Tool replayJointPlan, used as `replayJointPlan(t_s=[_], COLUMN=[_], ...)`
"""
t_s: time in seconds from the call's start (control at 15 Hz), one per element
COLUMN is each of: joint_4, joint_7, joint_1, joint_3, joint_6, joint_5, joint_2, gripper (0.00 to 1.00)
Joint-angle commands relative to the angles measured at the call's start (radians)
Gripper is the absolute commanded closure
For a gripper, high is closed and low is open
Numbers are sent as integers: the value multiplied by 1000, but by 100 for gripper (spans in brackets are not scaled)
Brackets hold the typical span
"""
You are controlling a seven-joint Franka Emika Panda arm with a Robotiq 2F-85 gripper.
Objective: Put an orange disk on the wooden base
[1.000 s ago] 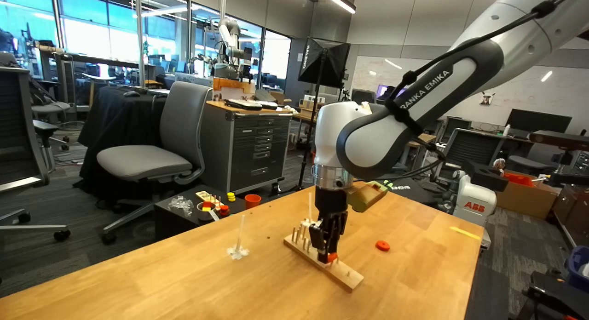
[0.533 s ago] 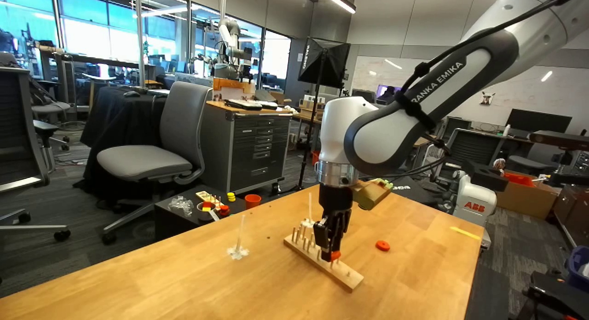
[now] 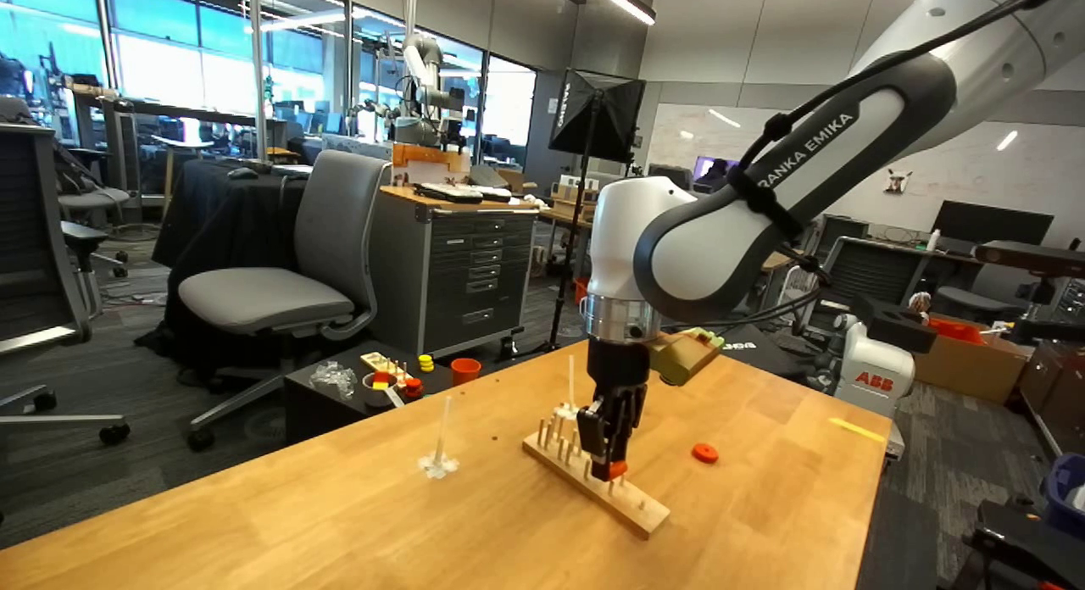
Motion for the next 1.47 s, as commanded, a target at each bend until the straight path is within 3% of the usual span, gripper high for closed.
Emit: replayJointPlan(t_s=[0.0, 1.4], joint_4=[5, 64], joint_7=[0, 6], joint_1=[4, 8], joint_3=[3, -3], joint_6=[10, -8], joint_5=[6, 5], joint_2=[-6, 46], gripper=[82, 82])
